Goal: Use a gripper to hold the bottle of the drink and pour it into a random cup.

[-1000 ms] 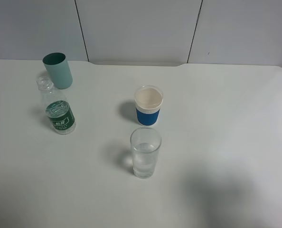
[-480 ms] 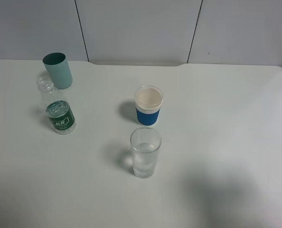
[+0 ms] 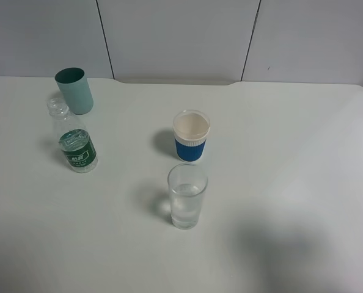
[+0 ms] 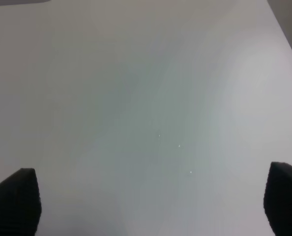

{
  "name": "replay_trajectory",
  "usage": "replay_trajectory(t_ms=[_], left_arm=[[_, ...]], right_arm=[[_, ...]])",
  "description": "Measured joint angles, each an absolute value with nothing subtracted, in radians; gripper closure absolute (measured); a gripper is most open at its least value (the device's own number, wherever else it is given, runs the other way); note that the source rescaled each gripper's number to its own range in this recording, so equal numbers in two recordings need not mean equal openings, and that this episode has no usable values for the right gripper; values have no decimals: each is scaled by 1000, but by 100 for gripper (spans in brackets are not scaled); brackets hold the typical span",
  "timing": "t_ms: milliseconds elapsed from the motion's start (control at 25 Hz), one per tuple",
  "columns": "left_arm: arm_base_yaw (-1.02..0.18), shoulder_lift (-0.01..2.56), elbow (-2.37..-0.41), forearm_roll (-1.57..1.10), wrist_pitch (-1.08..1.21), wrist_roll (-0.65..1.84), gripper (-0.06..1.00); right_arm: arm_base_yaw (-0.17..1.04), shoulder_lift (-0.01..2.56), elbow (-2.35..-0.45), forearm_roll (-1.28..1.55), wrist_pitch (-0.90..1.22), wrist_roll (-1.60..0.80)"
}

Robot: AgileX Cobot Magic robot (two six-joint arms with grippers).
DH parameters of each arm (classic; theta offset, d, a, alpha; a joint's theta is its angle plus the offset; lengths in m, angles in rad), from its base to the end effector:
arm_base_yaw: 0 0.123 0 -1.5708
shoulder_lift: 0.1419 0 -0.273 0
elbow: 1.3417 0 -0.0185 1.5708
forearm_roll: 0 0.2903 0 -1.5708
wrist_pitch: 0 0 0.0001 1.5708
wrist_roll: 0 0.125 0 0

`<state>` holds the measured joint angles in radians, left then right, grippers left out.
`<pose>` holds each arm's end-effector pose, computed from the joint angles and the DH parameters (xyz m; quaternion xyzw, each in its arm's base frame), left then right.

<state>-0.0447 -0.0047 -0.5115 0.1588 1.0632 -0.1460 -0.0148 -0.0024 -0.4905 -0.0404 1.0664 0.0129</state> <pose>0.0700 0.0142 0.2859 -0.0467 0.8457 0.0288 0.5309 0.0727 -0.0055 0.2771 0.0126 0.8563 -0.0207 0.5159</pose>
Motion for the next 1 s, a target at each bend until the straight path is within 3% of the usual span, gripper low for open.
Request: replay_trajectory(t_ms=[1000], left_arm=[[-45, -5, -511, 159, 1063, -146, -6]], right_arm=[[-15, -2, -491, -40, 1066, 13]])
